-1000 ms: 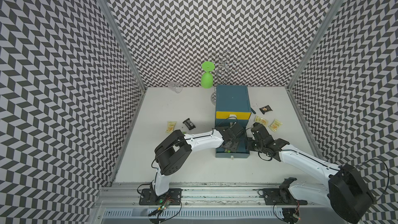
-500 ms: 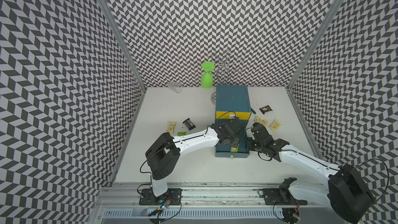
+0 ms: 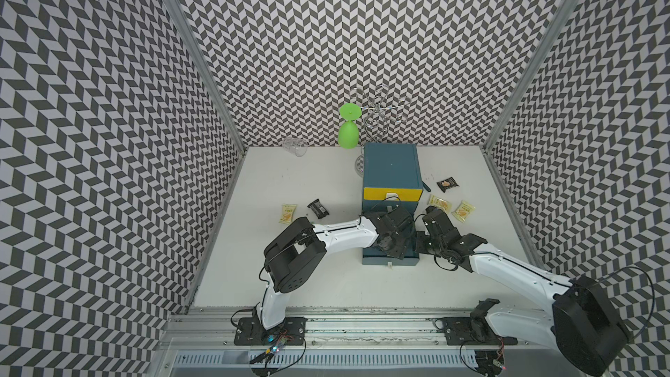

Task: Take the cookies out of the drawer
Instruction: Pick up the cookie from the drawer.

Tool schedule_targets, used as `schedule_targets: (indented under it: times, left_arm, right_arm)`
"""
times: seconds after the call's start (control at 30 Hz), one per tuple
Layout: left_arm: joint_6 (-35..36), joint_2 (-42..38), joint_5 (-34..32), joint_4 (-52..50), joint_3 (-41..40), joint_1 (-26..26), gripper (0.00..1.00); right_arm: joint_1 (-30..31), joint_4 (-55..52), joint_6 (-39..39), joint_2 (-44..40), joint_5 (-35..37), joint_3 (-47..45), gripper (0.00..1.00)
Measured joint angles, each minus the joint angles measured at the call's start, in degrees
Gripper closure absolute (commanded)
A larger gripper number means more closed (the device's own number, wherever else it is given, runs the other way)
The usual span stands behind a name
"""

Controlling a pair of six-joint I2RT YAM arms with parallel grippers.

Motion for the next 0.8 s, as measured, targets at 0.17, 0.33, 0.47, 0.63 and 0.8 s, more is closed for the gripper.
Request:
schedule_targets:
  times: [0.17,0.33,0.47,0.63,0.8]
  left_arm:
    - [0.37,0.92,1.44,-0.09,0.76,0.2,0.26]
    - [0.92,3.41,1.95,0.02,2.47,0.42,0.33]
    - [1.62,5.18,1.68,-0.33,4.57,0.17,0.4]
    - [2.25,5.62,0.42,-0.59,5.03,0.0,0.52]
    - [2.05,5.57,-2.08,-0.87,5.03,-0.24,0.57]
  right_arm:
    - [0.0,0.04,-0.22,0.04,-0.11,-0.02,1.0]
    - [0.0,0.39,-0.46,0.26,-0.63,-0.02,1.0]
    - [0.0,0.46,-0.61,0.28,-1.11,-0.02,1.0]
    - [0.0,0.57,-0.76,0.28,-1.22,-0.02,1.0]
    - [0.0,1.07,-0.85,0.5,-1.22,-0.02,1.0]
